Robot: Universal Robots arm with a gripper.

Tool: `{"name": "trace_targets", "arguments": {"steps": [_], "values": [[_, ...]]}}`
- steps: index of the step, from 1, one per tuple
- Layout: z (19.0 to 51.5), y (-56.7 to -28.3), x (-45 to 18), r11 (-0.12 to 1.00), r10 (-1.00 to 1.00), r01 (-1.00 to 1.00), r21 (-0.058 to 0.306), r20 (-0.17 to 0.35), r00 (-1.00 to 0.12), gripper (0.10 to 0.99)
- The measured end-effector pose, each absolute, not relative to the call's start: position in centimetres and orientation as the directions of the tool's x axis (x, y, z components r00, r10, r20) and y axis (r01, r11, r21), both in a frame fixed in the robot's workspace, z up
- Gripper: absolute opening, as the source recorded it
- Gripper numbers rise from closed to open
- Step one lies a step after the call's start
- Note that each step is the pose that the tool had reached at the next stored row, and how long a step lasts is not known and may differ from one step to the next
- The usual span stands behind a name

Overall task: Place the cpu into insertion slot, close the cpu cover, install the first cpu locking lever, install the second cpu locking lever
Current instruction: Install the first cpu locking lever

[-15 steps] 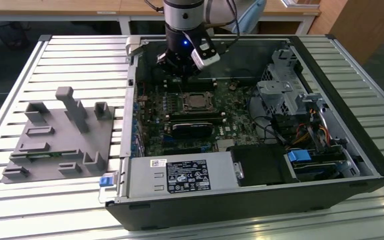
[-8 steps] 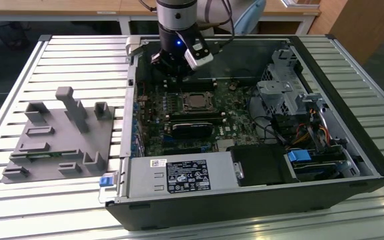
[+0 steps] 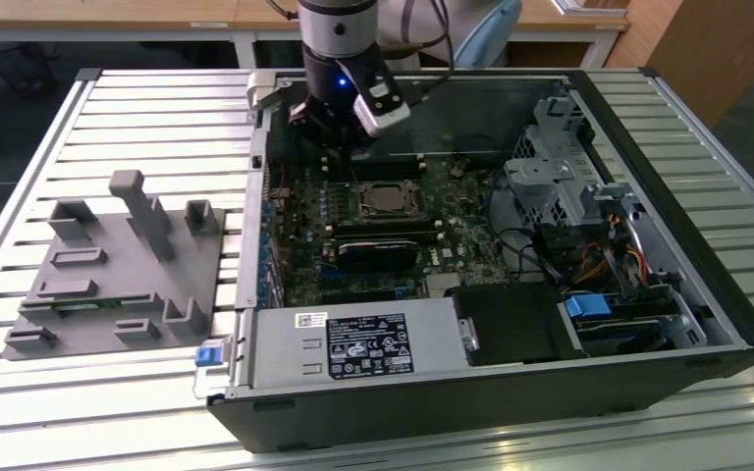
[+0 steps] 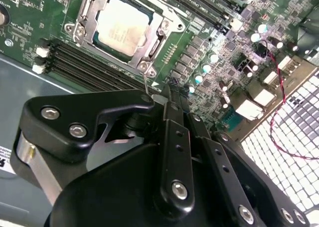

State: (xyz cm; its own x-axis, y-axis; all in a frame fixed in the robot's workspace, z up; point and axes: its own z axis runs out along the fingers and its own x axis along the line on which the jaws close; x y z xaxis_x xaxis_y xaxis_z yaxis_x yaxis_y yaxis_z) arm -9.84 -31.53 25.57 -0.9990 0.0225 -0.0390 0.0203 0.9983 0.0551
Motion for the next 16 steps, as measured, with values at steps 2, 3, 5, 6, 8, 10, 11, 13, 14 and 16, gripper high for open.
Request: {"name": "trace_targets", "arguments": {"steps": [2,3,5,6,8,10,11,13,14,16], "values": [[25.6,-31.4,-9.9,0.998,0.022,0.020,0.055,-0.039,-0.999,0.106],[25.6,-31.4,-10.0,0.998,0.023,0.020,0.055,-0.039,-0.999,0.106],[25.6,-31.3,-10.2,0.998,0.022,0.020,0.055,-0.039,-0.999,0.106],[25.6,-31.2,-10.2,0.998,0.022,0.020,0.055,-0.039,-0.999,0.106],[25.6,-31.0,-10.3,0.998,0.022,0.020,0.055,-0.039,-0.999,0.106],[25.6,-30.8,-10.3,0.998,0.022,0.020,0.055,-0.039,-0.999,0.106],[25.6,-30.6,-10.4,0.998,0.022,0.020,0.055,-0.039,-0.999,0.106],[25.6,-30.5,-10.5,0.998,0.022,0.020,0.055,-0.039,-0.999,0.106],[25.6,-30.4,-10.6,0.998,0.022,0.020,0.055,-0.039,-0.999,0.106],[25.6,-30.2,-10.8,0.998,0.022,0.020,0.055,-0.039,-0.999,0.106]]}}
